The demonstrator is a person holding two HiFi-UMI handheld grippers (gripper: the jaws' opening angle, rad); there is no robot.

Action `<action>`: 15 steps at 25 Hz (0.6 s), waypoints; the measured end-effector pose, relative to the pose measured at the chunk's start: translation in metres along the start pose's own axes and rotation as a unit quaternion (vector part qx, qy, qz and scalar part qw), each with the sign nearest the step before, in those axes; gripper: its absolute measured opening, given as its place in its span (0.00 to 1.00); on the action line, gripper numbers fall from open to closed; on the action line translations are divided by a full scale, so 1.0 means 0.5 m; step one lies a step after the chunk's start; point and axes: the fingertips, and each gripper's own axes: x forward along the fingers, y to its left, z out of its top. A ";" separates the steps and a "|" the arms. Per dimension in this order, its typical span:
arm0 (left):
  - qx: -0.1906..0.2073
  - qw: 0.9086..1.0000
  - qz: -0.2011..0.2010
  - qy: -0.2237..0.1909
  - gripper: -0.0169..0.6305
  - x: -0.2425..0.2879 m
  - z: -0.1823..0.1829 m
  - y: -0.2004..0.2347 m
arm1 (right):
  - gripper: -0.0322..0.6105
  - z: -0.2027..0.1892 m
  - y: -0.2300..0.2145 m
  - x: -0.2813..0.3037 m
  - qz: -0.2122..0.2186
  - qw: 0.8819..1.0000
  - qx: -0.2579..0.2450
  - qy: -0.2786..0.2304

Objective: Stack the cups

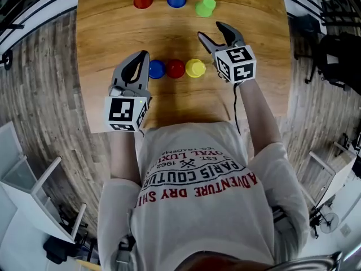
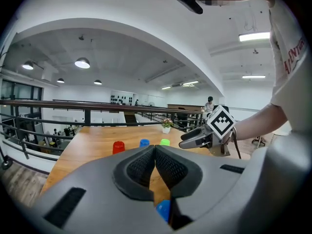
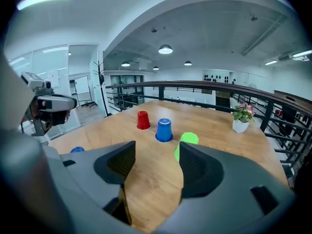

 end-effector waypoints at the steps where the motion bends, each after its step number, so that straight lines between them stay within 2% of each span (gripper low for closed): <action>1: -0.002 1.000 0.007 0.001 0.05 0.006 0.001 0.002 | 0.48 0.002 -0.019 0.013 -0.003 1.000 0.001 0.002; 8: -0.016 0.999 0.043 0.011 0.05 0.059 -0.006 0.010 | 0.48 -0.011 -0.128 0.111 -0.007 1.000 0.001 0.026; 15: -0.020 0.997 0.069 0.028 0.05 0.094 -0.019 0.002 | 0.48 -0.033 -0.178 0.189 0.012 0.999 -0.002 0.039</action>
